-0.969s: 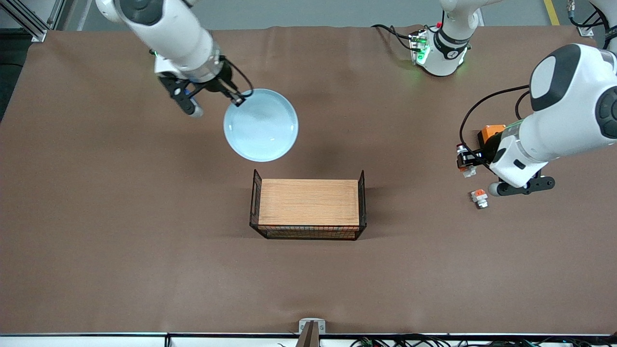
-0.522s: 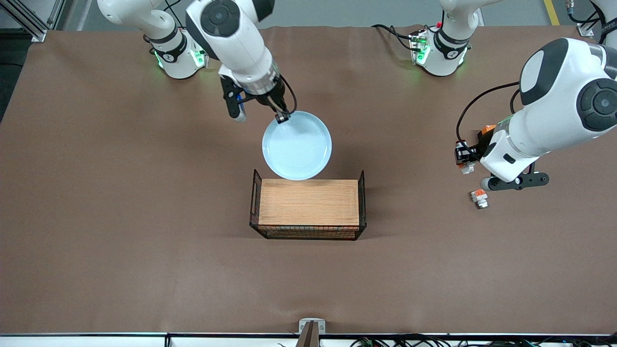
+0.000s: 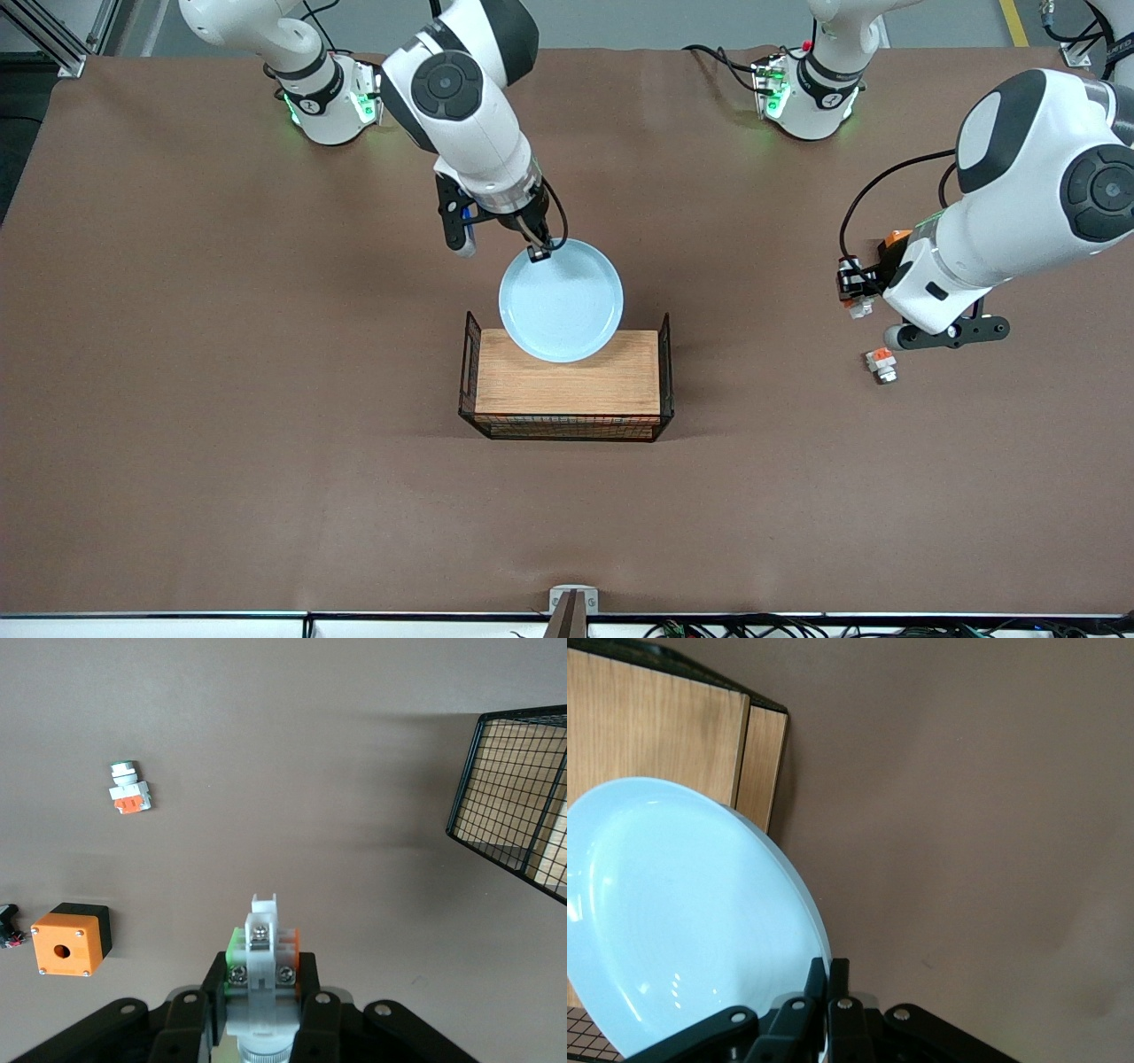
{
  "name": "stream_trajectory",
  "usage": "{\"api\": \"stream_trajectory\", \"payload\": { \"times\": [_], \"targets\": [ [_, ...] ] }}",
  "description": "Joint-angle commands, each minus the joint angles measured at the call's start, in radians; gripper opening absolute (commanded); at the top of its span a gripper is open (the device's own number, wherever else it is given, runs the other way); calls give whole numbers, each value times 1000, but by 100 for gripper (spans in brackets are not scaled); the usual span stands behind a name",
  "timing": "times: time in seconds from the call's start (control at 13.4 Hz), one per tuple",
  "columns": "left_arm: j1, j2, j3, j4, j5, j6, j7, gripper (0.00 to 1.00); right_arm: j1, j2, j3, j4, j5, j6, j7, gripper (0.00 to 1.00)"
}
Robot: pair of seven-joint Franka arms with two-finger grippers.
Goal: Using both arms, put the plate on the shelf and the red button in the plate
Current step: 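Carry the plate over the wire basket and lower it inside with the right gripper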
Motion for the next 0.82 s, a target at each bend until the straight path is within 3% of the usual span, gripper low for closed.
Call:
{"api": "stream_trajectory", "payload": {
  "times": [0.0,0.75],
  "targets": [
    [7,-30,-4,-17,17,-6,-11,0,-7,70,-3,79,19,-16,11,4],
    [7,-27,-4,15,6,-4,-10,0,-51,193,-4,165,19,24,-36,4]
  ]
}}
